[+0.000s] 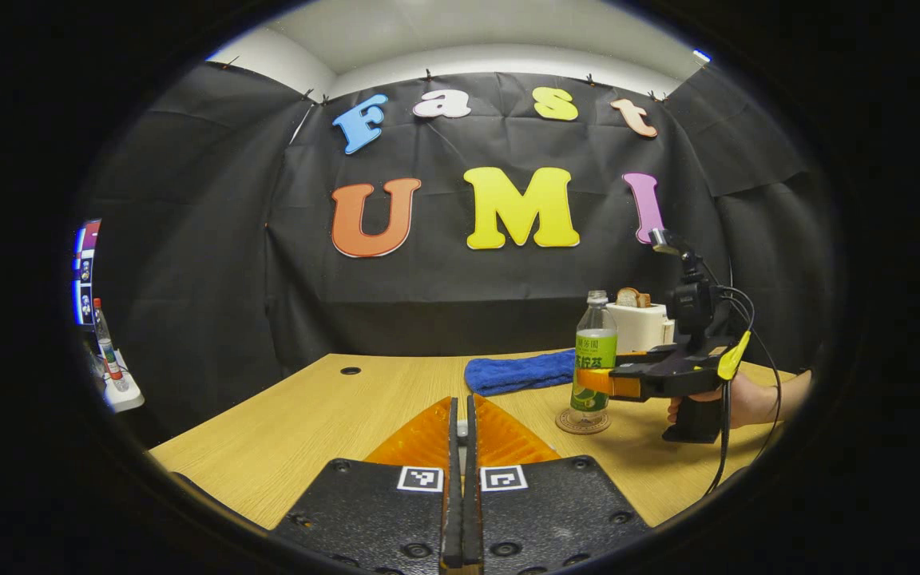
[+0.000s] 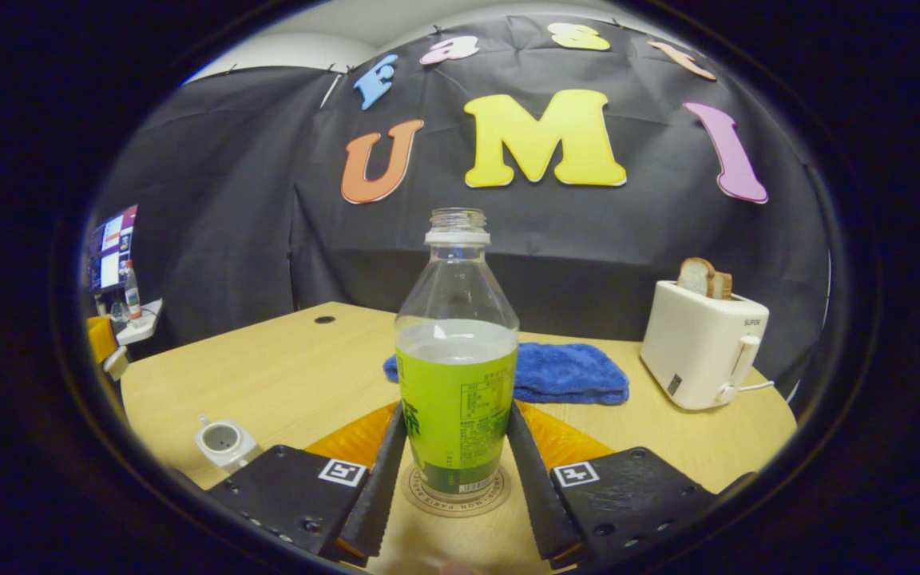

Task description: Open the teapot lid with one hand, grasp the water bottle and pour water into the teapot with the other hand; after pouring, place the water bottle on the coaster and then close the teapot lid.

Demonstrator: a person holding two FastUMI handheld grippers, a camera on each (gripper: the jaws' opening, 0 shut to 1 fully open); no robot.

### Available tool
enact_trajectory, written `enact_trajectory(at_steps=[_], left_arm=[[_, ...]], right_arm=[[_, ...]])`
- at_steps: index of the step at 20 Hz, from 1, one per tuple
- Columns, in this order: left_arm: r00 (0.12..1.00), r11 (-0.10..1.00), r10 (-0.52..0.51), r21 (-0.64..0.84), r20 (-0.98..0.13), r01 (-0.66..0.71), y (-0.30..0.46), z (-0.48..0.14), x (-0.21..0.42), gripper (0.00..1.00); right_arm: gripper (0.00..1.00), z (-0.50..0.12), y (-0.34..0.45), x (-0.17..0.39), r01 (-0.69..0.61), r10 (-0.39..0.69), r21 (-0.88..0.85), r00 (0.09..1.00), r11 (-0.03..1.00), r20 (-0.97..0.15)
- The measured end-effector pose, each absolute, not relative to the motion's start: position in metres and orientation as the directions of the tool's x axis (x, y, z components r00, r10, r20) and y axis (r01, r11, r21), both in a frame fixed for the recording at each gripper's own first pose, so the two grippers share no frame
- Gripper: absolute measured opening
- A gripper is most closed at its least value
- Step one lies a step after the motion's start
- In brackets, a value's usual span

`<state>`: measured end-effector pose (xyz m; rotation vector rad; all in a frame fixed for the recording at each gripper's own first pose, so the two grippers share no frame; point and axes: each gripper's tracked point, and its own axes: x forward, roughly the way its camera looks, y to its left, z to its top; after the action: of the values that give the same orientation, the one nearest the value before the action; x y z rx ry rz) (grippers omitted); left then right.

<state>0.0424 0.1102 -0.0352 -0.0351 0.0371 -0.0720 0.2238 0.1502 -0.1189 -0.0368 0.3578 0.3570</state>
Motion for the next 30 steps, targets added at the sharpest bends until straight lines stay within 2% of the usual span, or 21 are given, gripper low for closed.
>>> enact_trajectory(at_steps=[7,12,13,14,16,21,30], left_arm=[[0.997,0.997,-0.071,-0.034,-0.041,0.07,0.111,-0.036,0.043,0.03],[0.997,0.997,-0.069,-0.037,-0.041,0.068,0.111,-0.039,0.043,0.03],[0.997,0.997,-0.069,-0.038,-0.042,0.067,0.111,-0.039,0.044,0.03],[0.997,0.997,-0.07,-0.039,-0.043,0.068,0.11,-0.039,0.043,0.03],[0.997,0.997,-0.071,-0.041,-0.041,0.069,0.109,-0.038,0.044,0.03],[0.996,0.996,-0.079,-0.048,-0.043,0.077,0.098,-0.041,0.046,0.03],[0.996,0.996,-0.088,-0.028,-0.02,0.088,0.07,-0.044,0.076,0.03]], right_arm=[[0.71,-0.129,0.153,0.223,-0.35,0.334,0.02,0.873,0.937,-0.356],[0.77,-0.129,0.152,0.223,-0.341,0.33,0.031,0.878,0.94,-0.347],[0.8,-0.127,0.152,0.222,-0.342,0.332,0.033,0.878,0.939,-0.345],[0.91,-0.125,0.151,0.221,-0.339,0.329,0.031,0.88,0.94,-0.343],[0.96,-0.118,0.151,0.216,-0.338,0.328,0.032,0.884,0.941,-0.332],[0.95,-0.085,0.124,0.185,-0.318,0.313,0.025,0.911,0.948,-0.268],[0.95,-0.04,0.028,0.097,-0.201,0.191,-0.051,0.969,0.978,-0.155]])
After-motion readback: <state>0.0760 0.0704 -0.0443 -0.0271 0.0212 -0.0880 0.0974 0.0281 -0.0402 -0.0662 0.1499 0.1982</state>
